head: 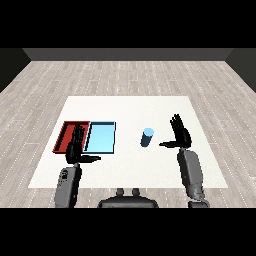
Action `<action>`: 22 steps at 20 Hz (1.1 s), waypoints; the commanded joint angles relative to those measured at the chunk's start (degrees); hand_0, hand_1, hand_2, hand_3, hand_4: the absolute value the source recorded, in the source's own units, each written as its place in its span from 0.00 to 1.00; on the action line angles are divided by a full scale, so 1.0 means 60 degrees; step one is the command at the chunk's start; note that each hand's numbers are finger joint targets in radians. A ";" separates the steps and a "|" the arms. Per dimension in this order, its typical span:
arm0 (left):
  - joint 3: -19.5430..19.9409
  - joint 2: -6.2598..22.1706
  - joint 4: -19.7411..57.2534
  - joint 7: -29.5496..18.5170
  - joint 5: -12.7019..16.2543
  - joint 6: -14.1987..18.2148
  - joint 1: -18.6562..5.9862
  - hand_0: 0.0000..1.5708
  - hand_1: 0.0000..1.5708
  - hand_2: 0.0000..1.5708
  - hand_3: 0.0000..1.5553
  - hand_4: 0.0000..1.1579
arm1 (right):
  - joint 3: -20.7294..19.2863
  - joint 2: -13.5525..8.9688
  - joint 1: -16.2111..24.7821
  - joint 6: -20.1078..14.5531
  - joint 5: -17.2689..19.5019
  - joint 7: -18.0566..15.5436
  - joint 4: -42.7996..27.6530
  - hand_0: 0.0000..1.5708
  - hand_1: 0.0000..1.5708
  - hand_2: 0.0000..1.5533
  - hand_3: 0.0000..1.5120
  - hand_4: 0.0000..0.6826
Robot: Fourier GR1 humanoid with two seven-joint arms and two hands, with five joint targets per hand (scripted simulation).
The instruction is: Pick the blue can and put it in the blue box
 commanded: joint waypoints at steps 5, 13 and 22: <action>-0.0157 -0.0186 -0.0470 0.0071 -0.0165 0.0211 0.0318 0.00 0.00 0.00 0.00 0.00 | -0.0034 0.0031 0.0055 0.0282 -0.0378 -0.0037 0.0145 0.00 0.00 0.00 0.00 0.00; 0.0594 0.0299 0.0608 -0.0564 0.0304 -0.0361 -0.0168 0.00 0.00 0.00 0.00 0.00 | 0.0225 0.0883 -0.0871 -0.0448 -0.0113 -0.0645 0.1705 0.00 0.00 0.00 0.00 0.00; 0.0438 0.0283 0.0009 -0.0341 0.0277 -0.0472 0.0241 0.00 0.00 0.00 0.00 0.00 | 0.0170 0.1039 -0.1066 -0.0748 -0.0707 0.0071 0.1692 0.00 0.00 0.00 0.00 0.00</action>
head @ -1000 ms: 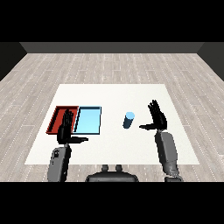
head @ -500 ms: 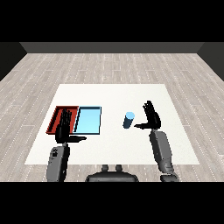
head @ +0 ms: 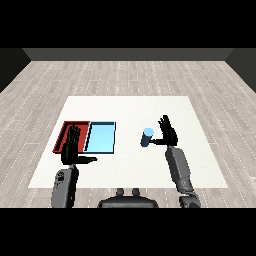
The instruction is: Pick the blue can and put it in the blue box
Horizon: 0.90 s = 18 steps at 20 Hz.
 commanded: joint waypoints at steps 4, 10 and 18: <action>0.0318 0.0195 0.0405 -0.0086 0.0261 -0.0242 -0.0250 0.00 0.00 0.00 0.00 0.00 | -0.0167 0.0069 -0.0010 0.0317 -0.0105 -0.1076 0.1544 0.00 0.00 0.00 0.00 0.00; -0.0057 -0.0142 0.0405 -0.0729 -0.0199 -0.0078 0.0121 0.00 0.00 0.00 0.00 0.00 | 0.0238 0.0378 -0.0172 -0.0012 0.0017 -0.1108 0.1477 0.00 0.00 0.00 0.00 0.00; 0.0029 -0.0075 -0.0093 0.0456 -0.0047 0.0330 -0.0402 0.00 0.00 0.00 0.00 0.00 | -0.0076 0.0133 -0.1038 0.0413 -0.0167 -0.1592 0.3355 0.00 0.00 0.00 0.00 0.00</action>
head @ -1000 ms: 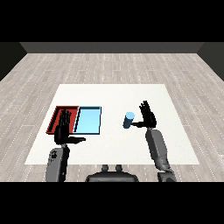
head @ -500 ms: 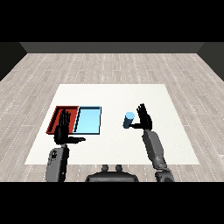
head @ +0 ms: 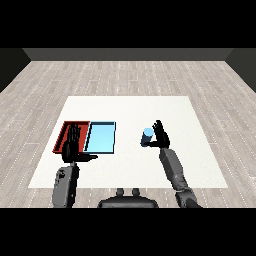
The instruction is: Pick the blue can and put it in the blue box
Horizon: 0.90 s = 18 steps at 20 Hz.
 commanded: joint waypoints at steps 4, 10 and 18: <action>-0.0188 -0.0054 -0.0846 0.0223 0.0128 -0.0178 0.0897 0.00 0.00 0.00 0.00 0.00 | 0.0948 0.0290 0.0249 -0.0713 -0.0457 0.0340 -0.0588 0.00 0.00 0.00 0.00 0.00; 0.0271 0.0250 0.0155 0.0059 0.0306 -0.0304 -0.0064 0.00 0.00 0.00 0.00 0.00 | 0.0578 0.0299 -0.0717 -0.0343 -0.0281 -0.0733 0.1754 0.00 0.00 0.00 0.00 0.00; -0.0057 -0.0065 -0.0313 -0.0013 0.0134 -0.0172 0.0428 0.00 0.00 0.00 0.00 0.00 | 0.0167 0.0201 -0.1488 -0.0216 -0.0349 -0.0464 0.2274 0.00 0.00 0.00 0.00 0.00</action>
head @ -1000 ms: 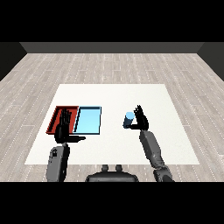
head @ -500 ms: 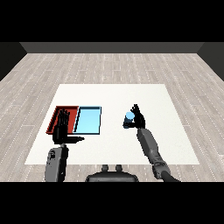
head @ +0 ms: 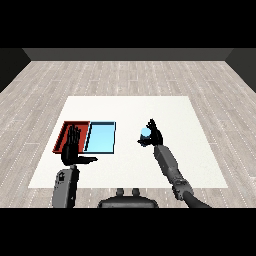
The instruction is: Pick the blue can and put it in the blue box
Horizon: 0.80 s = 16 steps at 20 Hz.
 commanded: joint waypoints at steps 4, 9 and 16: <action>-0.0035 -0.0143 0.0404 -0.0423 -0.0090 -0.0023 0.0079 0.00 0.00 0.00 0.00 0.00 | -0.0268 -0.0265 -0.0815 -0.0797 0.0051 -0.0239 0.1298 0.00 0.00 0.00 0.00 0.00; -0.0059 -0.0015 -0.0165 0.0340 0.0022 0.0081 -0.0131 0.00 0.00 0.00 0.00 0.00 | 0.0038 0.0065 -0.0561 -0.2993 0.0701 -0.0493 0.0788 0.95 0.95 0.95 0.94 0.95; 0.0497 0.0517 -0.0068 0.0534 0.0344 -0.0162 -0.0448 0.00 0.00 0.00 0.00 0.00 | -0.0248 -0.0050 -0.1675 -0.3345 0.0928 -0.0664 0.2365 0.95 0.95 0.96 0.95 0.90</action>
